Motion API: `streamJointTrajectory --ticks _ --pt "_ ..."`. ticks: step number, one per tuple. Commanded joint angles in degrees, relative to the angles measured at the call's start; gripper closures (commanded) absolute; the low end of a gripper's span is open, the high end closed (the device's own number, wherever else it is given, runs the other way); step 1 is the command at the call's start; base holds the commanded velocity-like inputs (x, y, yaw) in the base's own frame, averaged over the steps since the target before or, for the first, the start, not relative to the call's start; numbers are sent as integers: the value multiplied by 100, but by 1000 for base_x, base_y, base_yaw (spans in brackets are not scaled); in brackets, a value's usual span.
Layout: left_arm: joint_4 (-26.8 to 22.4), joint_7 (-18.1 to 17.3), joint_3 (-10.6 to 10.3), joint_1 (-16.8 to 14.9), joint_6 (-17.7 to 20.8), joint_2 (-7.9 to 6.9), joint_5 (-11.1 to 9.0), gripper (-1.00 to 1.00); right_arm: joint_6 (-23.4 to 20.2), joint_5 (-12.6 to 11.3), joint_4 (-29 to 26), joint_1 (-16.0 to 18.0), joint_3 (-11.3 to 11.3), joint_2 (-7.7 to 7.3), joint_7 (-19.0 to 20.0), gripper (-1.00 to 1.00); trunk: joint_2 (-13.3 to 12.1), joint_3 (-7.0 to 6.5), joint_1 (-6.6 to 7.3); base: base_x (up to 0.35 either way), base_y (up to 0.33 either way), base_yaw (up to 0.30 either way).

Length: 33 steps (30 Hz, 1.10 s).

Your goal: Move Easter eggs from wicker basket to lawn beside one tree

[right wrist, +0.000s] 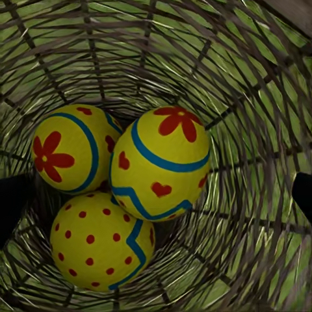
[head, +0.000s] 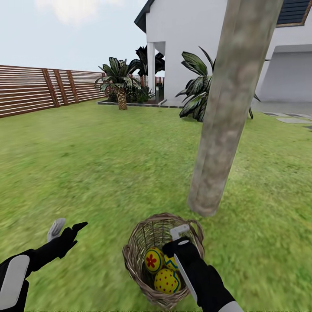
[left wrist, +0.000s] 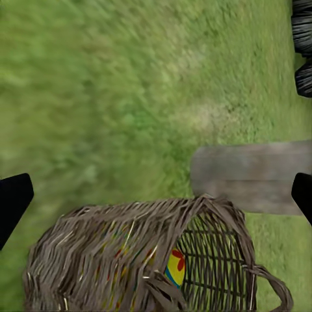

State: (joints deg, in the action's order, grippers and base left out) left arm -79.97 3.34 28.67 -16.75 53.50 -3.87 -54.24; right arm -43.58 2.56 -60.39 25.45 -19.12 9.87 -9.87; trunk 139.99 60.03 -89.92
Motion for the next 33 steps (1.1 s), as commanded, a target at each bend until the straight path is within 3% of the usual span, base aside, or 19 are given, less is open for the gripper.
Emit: streamJointTrajectory --ticks 1,8,22,33 --pt "-5 35 7 -4 29 1 -47 -100 -31 -83 -1 5 -13 -6 -25 -100 44 24 -21 0 0 0" --pt "-7 35 7 -4 27 1 -50 -100 -26 -210 5 6 -21 -12 -49 -100 325 149 -175 0 0 0" --pt "-9 35 7 -4 29 1 -50 -100 83 -212 1 7 -21 -19 -58 -100 343 460 -211 0 0 0" --pt "-3 35 7 -4 24 -3 -52 -100 34 -244 108 54 -23 -9 -58 -100 343 460 -211 11 0 0"
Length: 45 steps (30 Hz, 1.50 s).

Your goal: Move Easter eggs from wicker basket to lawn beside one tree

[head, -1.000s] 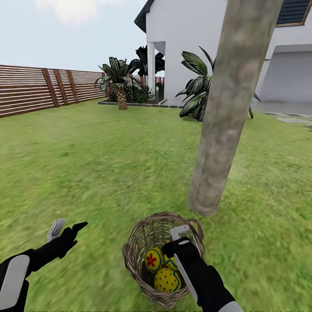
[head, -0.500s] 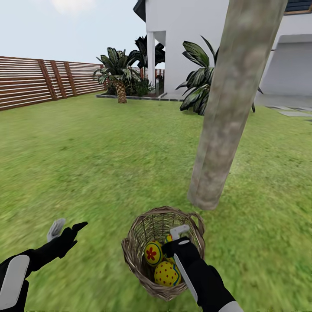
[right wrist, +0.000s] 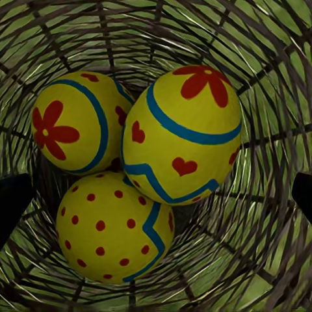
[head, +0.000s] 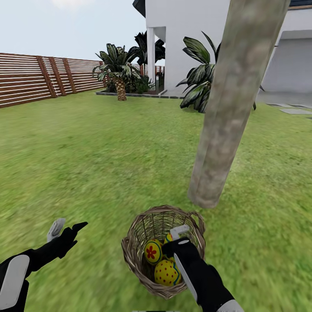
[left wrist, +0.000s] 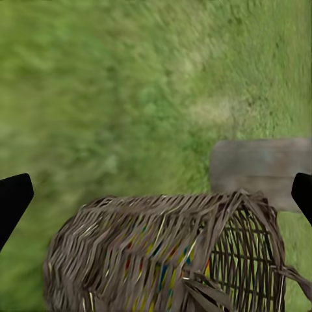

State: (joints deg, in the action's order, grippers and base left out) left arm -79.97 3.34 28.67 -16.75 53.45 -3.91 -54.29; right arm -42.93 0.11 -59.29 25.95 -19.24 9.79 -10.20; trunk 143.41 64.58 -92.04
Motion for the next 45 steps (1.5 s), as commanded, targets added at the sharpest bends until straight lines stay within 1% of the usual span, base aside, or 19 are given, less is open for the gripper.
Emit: streamJointTrajectory --ticks 1,2,4,5,6,8,10,13,15,22,26,32,34,45 --pt "-3 35 7 -4 29 2 -43 -100 -34 -4 132 47 -10 3 -26 -100 2 5 0 105 0 0" --pt "-2 35 7 -4 27 3 -42 -100 -31 -7 325 144 -10 9 -26 -100 2 5 0 91 0 0" --pt "-2 35 7 -4 26 3 -45 -100 -12 -40 835 476 -10 21 -24 -100 2 5 0 48 0 0" --pt "-2 35 7 -4 25 4 -44 -100 2 -118 1132 664 -10 21 -24 -100 2 5 0 24 0 0" --pt "-2 35 7 -4 25 4 -44 -100 33 -334 1579 939 -10 21 -25 -100 2 5 0 12 0 0" --pt "-2 35 7 -4 25 4 -43 -100 147 -711 2090 1259 -10 21 -31 -100 2 5 0 6 0 0" --pt "-2 35 7 -4 25 7 -44 -100 342 -1013 2535 1546 -14 21 -54 -100 2 5 0 2 0 0" --pt "31 35 7 -4 25 6 -41 -100 443 -1130 2749 1732 -23 21 -95 -100 2 5 0 0 0 0" --pt "108 35 7 -4 21 5 -39 -100 464 -1155 2795 1780 -34 21 -106 -100 2 5 0 0 0 0" --pt "231 27 -2 -4 16 4 -38 -100 511 -1153 2836 1815 -53 21 -109 -100 11 160 -18 0 0 0" --pt "235 26 -10 -4 8 11 -37 -100 797 -1140 2830 1811 -61 21 -101 -100 17 249 -28 0 0 0" --pt "236 26 -11 -4 7 13 -37 -100 867 -1119 2757 1809 -70 21 -95 -100 25 382 -43 0 0 0" --pt "237 26 -11 -4 7 13 -37 -100 1032 -1112 2689 1808 -64 21 -89 -100 27 426 -49 0 0 0" --pt "237 26 -11 -4 7 13 -37 -100 1093 -1081 2609 1805 -62 21 -132 -100 42 670 -77 0 0 0"
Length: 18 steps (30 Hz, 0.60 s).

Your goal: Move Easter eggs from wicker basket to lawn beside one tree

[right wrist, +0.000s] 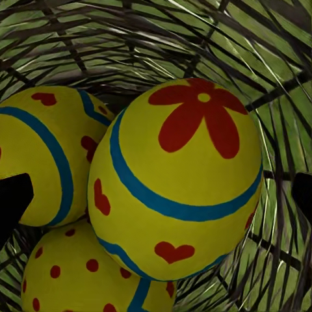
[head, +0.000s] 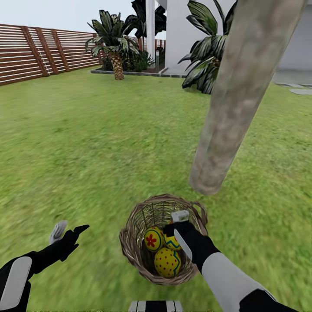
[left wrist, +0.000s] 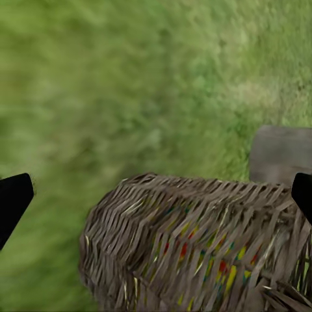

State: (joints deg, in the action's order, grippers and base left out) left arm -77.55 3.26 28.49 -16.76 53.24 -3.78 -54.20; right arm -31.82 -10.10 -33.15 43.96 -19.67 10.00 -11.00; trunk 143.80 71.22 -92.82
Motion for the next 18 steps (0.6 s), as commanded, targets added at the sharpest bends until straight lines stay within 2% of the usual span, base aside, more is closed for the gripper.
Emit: streamJointTrajectory --ticks 1,7,18 --pt "-5 34 7 -3 29 0 -47 -100 -17 -58 -8 5 -20 0 -81 -100 4 27 -1 0 0 0" --pt "-2 34 7 -3 29 0 -47 -100 54 -70 -22 2 -20 0 -360 -100 12 160 -17 0 0 0" --pt "-5 34 7 -3 29 0 -47 -100 220 -71 -24 -1 -27 0 -554 -100 26 404 -45 0 0 0"
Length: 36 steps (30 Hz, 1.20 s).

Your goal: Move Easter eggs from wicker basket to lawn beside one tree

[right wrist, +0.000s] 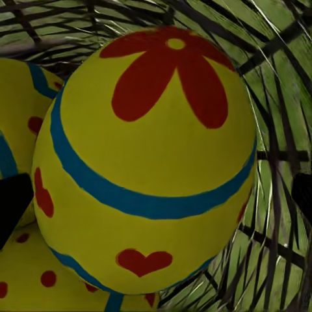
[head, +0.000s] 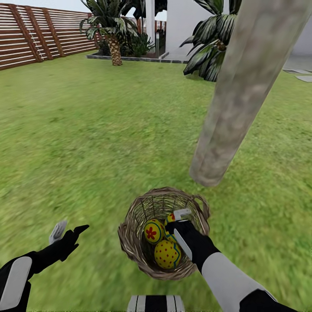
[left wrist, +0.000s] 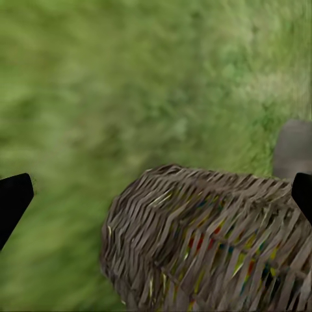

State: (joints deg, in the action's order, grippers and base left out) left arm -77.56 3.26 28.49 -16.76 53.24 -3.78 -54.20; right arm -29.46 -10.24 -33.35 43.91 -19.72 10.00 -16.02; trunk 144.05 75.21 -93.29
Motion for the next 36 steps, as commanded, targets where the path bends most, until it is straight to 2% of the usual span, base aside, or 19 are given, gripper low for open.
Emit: streamJointTrajectory --ticks 1,14,18,19,36 --pt "-4 34 7 -3 29 0 -47 -100 -16 -57 -4 5 -20 0 -55 -100 3 27 -1 0 0 0" --pt "-4 34 7 -3 29 9 -47 -100 0 -65 -46 3 -18 0 -33 -100 21 315 -35 0 0 0" --pt "-5 34 7 -3 29 9 -47 -100 2 -65 -169 3 -14 0 -33 -100 21 315 -35 0 0 0" --pt "-2 34 7 -3 29 9 -47 -100 2 -65 -171 3 -14 0 -30 100 21 315 -35 0 0 0" --pt "-5 25 17 -3 21 9 -47 -100 -7 -66 -171 3 -14 -7 -16 100 22 337 -37 0 0 0"
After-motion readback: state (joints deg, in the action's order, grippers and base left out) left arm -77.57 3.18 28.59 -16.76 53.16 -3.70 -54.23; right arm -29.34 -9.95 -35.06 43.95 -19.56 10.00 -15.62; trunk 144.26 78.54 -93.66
